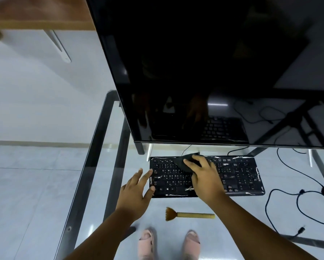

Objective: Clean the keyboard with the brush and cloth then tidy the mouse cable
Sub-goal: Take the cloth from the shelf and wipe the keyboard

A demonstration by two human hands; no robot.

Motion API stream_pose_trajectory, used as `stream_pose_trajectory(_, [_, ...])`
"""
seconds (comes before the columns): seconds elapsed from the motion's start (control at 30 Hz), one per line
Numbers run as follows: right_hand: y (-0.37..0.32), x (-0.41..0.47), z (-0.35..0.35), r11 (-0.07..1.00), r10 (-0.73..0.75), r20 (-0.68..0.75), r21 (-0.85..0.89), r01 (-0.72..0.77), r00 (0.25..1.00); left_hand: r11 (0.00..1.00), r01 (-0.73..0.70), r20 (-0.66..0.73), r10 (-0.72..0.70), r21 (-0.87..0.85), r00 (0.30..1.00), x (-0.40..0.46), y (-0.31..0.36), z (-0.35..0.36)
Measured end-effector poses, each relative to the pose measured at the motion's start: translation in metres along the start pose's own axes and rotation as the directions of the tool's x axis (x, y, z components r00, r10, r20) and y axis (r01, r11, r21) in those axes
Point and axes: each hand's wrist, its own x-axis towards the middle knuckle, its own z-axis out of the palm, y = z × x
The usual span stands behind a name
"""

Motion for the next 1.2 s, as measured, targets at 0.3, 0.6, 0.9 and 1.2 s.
stream_pose_trajectory(0.3, [-0.049,0.045,0.016,0.997,0.019,0.036,-0.069,-0.017,0.999,0.991,-0.061,0.090,0.050,0.121,0.995,0.011,-0.003,-0.005])
stream_pose_trajectory(0.6, [-0.046,0.040,0.022,0.996,0.050,0.012,-0.077,-0.049,0.999,0.986,-0.082,0.122,0.065,0.146,0.990,0.019,-0.018,-0.010])
stream_pose_trajectory(0.9, [-0.075,0.057,0.027,0.990,-0.094,0.138,-0.087,0.107,0.986,0.974,-0.138,0.114,0.119,0.180,0.986,0.019,-0.022,-0.011])
stream_pose_trajectory(1.2, [-0.078,0.064,0.033,0.996,-0.044,0.112,-0.069,0.051,0.993,0.970,-0.157,0.137,0.133,0.185,0.982,0.022,-0.022,-0.017])
